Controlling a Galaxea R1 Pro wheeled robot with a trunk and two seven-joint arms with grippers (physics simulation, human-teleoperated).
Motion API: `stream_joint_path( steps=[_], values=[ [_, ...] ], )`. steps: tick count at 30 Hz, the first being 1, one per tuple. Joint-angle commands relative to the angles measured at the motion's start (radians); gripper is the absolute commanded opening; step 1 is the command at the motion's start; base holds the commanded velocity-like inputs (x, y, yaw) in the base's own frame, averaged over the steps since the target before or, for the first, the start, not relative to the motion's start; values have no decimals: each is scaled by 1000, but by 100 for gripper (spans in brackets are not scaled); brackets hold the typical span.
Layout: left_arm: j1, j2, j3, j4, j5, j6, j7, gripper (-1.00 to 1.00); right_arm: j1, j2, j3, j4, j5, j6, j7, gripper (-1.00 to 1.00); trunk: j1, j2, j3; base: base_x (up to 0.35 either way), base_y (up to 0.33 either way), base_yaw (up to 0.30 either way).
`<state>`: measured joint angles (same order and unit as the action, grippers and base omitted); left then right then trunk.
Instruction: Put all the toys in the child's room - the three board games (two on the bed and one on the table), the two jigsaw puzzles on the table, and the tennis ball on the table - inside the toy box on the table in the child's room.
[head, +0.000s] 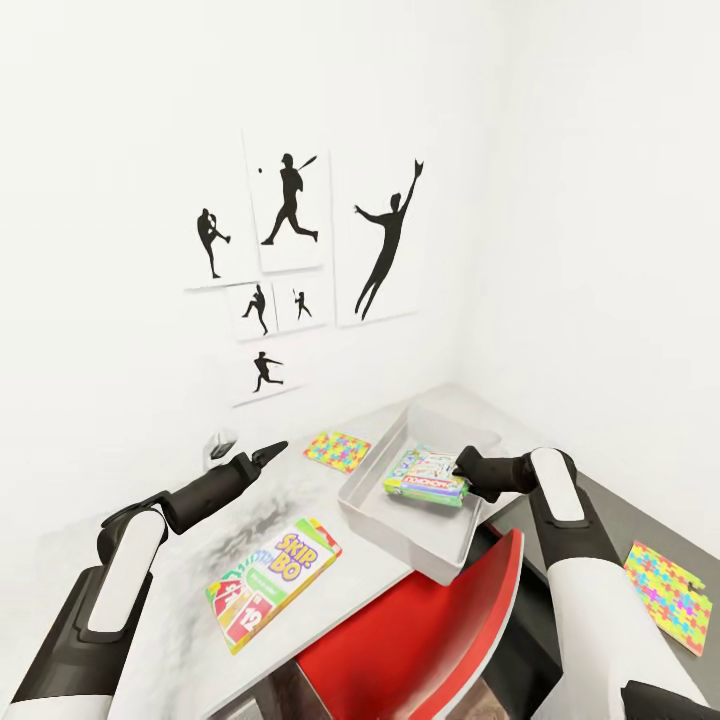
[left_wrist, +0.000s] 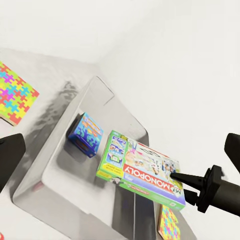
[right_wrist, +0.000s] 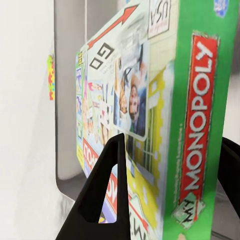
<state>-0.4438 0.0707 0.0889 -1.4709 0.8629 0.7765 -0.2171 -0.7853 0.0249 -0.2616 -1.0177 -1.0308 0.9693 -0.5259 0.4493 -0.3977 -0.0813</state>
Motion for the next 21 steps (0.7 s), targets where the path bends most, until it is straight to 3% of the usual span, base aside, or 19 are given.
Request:
stream_joint_path(
  steps=[1,21],
  values=[
    [-1,0,2,0,-1,6,-4,100,-1,1,-3,-1,-11,2,-10,-100,1,-2,-3,0,0,0],
    [-1,0,0,0,-2,6,-4,100,-2,13,4,-1,-13,4,-2,-100,1,-2,-25,0,0,0]
  ],
)
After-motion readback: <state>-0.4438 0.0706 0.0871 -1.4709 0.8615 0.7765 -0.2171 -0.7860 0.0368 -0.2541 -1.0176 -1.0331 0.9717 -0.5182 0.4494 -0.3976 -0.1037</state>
